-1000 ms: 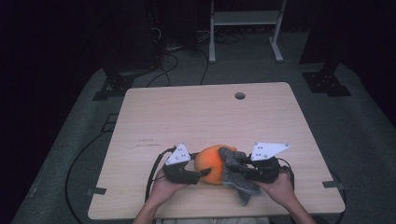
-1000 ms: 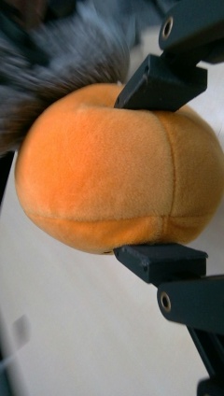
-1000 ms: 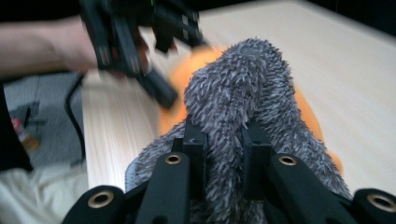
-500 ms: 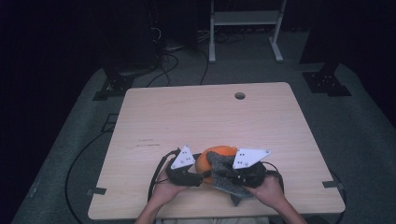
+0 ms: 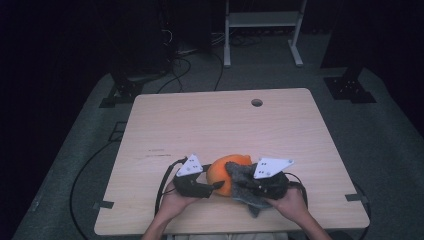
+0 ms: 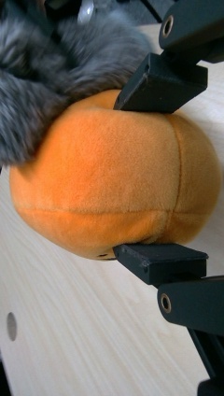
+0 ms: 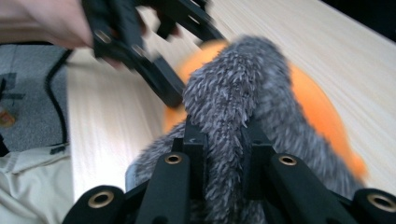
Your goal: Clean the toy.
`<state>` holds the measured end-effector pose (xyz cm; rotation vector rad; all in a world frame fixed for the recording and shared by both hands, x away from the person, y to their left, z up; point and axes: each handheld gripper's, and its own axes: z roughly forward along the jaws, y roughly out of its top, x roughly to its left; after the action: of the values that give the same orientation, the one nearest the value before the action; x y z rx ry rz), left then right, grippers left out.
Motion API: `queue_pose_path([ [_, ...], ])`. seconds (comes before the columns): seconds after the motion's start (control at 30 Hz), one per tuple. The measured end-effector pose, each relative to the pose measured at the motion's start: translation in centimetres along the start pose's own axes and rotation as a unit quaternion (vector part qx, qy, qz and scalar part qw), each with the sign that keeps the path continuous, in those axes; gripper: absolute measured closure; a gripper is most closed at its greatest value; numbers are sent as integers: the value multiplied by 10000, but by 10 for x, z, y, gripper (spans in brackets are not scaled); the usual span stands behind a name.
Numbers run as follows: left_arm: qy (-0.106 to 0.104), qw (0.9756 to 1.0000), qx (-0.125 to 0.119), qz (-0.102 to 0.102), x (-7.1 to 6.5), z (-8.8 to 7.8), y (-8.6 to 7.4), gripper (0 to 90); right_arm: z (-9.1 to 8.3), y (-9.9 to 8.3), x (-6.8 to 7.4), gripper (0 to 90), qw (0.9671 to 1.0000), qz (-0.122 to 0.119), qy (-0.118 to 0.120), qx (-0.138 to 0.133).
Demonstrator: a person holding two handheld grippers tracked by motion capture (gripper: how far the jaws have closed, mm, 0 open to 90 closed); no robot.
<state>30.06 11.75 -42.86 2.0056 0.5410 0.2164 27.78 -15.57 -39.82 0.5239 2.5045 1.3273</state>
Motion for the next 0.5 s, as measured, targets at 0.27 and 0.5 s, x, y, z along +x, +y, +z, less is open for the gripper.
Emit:
queue_pose_path([
  [0.27,145,9996,71,249,-7,5,6,286,-6,-2,-5,751,9989,280,322,-197],
  [0.5,-6,10000,-41,-15,-4,3,9,130,-5,-12,-20,754,9975,672,155,-151],
])
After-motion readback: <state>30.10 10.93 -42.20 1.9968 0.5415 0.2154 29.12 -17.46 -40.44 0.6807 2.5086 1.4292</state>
